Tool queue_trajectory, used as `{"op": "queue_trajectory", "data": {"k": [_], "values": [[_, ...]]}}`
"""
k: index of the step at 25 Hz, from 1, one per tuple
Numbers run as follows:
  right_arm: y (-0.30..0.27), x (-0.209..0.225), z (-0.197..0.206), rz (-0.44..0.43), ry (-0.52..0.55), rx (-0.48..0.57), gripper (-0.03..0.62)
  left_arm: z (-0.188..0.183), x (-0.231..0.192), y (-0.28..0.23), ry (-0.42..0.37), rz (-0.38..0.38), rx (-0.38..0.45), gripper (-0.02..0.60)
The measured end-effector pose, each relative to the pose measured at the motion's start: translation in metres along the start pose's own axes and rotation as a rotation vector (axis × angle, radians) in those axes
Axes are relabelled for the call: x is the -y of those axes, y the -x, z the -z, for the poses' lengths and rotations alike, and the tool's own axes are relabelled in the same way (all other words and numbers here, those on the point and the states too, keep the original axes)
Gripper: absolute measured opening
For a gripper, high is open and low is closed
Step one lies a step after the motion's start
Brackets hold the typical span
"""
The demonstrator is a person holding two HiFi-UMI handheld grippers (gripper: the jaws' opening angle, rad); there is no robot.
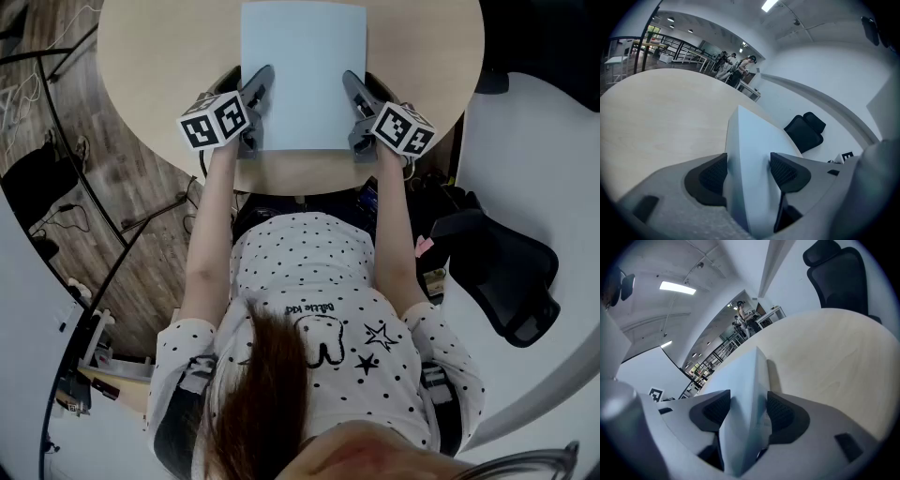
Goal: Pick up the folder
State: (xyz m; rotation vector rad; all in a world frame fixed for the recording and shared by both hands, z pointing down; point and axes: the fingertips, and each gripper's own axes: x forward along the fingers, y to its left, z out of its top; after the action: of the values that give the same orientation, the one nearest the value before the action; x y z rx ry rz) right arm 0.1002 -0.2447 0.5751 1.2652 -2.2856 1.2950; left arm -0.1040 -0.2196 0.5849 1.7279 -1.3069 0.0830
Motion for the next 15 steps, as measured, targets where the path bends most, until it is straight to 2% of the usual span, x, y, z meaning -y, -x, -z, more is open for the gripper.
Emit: {"op": "queue_trajectory", "data": {"k": [15], "values": [[0.0001,0.0016,0.0003,-0.019,-0.023,-0.002,0.238,0.0007,-0.0009,-0.0002,0.017,0.006,-0.002,0.282]]}}
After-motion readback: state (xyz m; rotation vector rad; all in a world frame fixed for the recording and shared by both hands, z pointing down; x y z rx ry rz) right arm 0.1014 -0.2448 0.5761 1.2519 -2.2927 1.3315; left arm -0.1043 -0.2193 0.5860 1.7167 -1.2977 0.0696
